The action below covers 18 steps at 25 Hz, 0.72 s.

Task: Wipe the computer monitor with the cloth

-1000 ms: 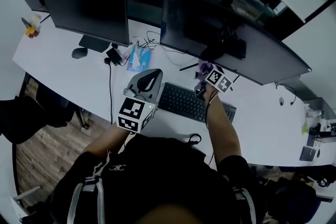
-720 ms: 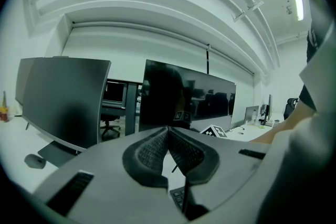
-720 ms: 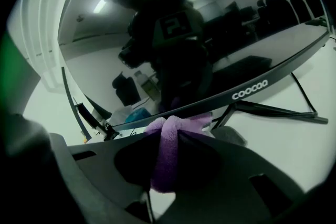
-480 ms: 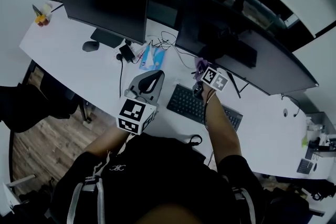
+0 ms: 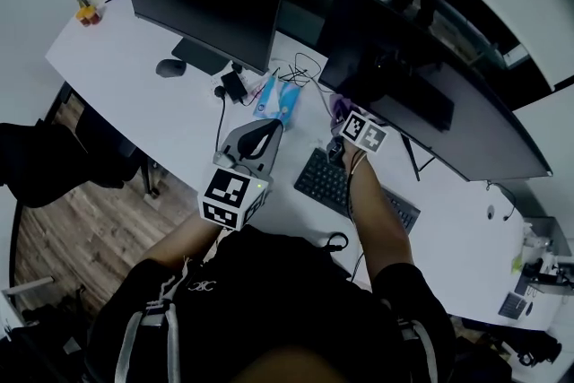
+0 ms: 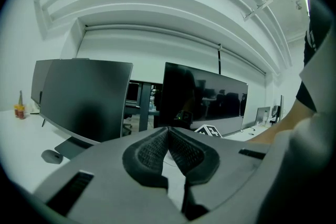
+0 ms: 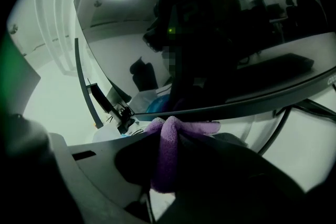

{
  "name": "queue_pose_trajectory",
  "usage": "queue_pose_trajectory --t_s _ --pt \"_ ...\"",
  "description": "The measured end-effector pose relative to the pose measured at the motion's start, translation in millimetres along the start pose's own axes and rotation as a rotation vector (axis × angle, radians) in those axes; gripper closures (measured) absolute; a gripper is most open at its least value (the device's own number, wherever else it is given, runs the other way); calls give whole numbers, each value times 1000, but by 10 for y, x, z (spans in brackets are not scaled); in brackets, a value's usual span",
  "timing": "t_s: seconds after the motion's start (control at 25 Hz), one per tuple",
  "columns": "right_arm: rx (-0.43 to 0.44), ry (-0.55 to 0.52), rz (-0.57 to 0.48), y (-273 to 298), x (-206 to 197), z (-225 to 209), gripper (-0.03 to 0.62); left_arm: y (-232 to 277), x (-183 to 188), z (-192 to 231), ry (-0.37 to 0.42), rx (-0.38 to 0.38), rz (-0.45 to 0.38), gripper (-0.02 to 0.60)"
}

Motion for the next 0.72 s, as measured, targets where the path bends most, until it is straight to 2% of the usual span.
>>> queue_pose_trajectory --t_s 0.36,0.72 --pt "60 -49 34 282 -58 346 511 -48 -32 183 -11 44 -3 568" --pt "65 -83 56 482 -90 634 511 -111 -27 341 -28 69 -15 568"
Point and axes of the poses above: the fingertips, and each gripper's own axes: y forward along the fingers, z to its left, x out of its top, the point moved 1 cm from there along -y, backward along the fingers, and after that the axes turned 1 degree about y, right-handed, at the moved point
